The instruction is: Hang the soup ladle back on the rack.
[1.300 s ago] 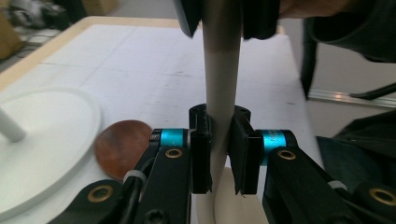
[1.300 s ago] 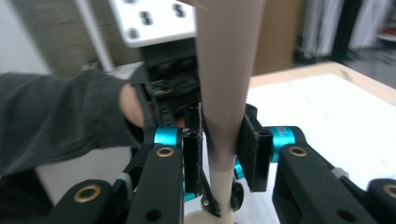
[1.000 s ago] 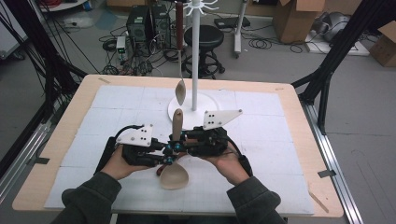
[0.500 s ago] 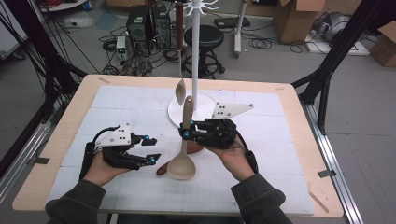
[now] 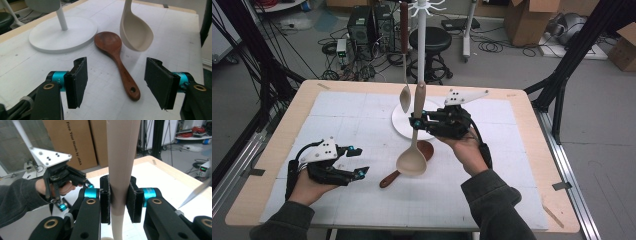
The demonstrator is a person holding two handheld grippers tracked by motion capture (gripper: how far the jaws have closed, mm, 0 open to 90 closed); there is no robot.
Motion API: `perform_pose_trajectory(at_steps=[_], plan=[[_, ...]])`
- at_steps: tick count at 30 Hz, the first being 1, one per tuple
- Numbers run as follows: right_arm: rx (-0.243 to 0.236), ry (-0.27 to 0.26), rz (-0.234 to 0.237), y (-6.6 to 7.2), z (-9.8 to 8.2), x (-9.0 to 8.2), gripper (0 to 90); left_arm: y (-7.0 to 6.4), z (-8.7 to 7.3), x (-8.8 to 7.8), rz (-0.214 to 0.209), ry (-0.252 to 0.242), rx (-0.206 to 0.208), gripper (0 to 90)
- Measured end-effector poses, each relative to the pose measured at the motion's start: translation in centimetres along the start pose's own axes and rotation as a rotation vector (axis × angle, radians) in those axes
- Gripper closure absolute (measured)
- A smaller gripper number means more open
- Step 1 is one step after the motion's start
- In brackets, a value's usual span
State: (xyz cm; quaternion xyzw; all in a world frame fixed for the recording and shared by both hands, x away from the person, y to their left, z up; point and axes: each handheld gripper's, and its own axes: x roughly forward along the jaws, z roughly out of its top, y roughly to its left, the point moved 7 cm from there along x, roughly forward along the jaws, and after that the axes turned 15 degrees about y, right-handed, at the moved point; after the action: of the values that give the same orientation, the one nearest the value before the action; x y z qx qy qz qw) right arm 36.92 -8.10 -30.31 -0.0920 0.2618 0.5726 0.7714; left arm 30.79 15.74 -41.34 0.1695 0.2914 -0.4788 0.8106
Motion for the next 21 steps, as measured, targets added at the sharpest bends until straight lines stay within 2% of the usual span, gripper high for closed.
perform_pose_trajectory(at_steps=[4, 8, 15, 21], plan=[[0.016, -0.01, 0.0, -1.1, 0.7, -0.1, 76.5, 0.1, -0.2, -0.2, 0.0, -0.012, -0.009, 34.7], [0.015, 0.021, -0.016, -2.0, 1.2, 0.6, 76.5, 0.1, -0.4, -0.2, 0.006, -0.013, -0.01, 34.5], [0.001, 0.046, -0.029, -2.6, 2.8, 1.0, 76.5, 0.2, -0.8, -0.5, 0.011, -0.019, -0.017, 34.4], [-0.003, 0.04, -0.034, -2.9, 4.5, 0.9, 76.5, 0.3, -0.8, -0.6, 0.01, -0.016, -0.019, 34.1]])
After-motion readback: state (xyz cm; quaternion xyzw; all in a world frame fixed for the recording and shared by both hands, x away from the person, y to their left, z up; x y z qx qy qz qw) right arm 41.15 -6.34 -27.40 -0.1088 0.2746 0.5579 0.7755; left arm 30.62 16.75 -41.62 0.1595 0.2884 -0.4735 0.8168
